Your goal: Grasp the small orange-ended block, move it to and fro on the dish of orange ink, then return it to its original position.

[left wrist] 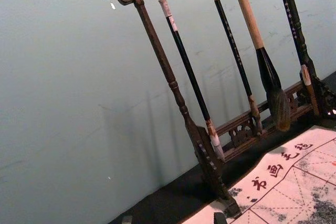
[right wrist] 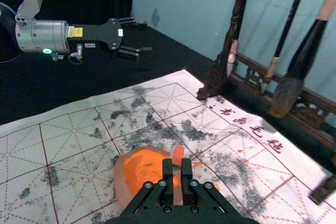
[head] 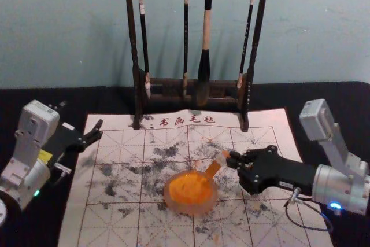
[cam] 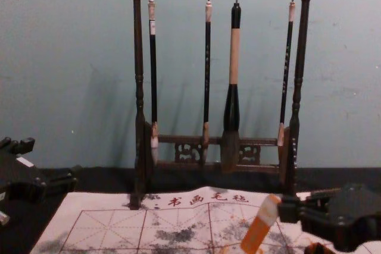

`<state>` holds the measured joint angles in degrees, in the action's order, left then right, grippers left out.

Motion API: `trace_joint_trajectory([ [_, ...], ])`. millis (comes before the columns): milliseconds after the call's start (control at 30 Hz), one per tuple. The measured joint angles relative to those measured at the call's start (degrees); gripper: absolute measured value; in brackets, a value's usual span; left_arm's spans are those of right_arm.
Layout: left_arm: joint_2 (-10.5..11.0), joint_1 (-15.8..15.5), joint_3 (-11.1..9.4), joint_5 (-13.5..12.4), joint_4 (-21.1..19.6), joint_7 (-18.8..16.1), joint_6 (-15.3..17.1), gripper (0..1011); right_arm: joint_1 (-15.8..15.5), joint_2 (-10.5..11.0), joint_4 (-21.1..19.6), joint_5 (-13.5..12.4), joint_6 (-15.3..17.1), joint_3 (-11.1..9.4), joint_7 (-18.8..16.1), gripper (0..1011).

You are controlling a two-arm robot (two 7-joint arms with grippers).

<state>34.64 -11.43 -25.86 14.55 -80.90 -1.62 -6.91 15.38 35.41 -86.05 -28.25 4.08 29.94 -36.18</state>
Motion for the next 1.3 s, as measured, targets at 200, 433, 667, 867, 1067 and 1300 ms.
trace_joint_trajectory([
  [200,0.0,0.0,0.0,0.0,0.0,0.0,0.0,1001,-2.7,2.3,-3.4,-0.8,0.5,-2.1,1.5,62],
  [433,0.0,0.0,0.0,0.0,0.0,0.0,0.0,1001,-6.7,5.2,-7.6,-1.8,1.0,-5.4,3.7,62],
  [667,0.0,0.0,0.0,0.0,0.0,0.0,0.0,1001,-9.9,6.6,-9.8,-1.9,1.0,-8.1,5.9,62],
  [867,0.0,0.0,0.0,0.0,0.0,0.0,0.0,1001,-11.4,7.0,-10.4,-1.8,1.1,-9.5,6.7,62],
  [1067,0.0,0.0,0.0,0.0,0.0,0.0,0.0,1001,-12.1,6.9,-10.4,-1.4,1.2,-10.2,6.9,62],
  [1300,0.0,0.0,0.0,0.0,0.0,0.0,0.0,1002,-13.0,6.8,-10.1,-0.9,1.6,-11.1,7.2,62],
])
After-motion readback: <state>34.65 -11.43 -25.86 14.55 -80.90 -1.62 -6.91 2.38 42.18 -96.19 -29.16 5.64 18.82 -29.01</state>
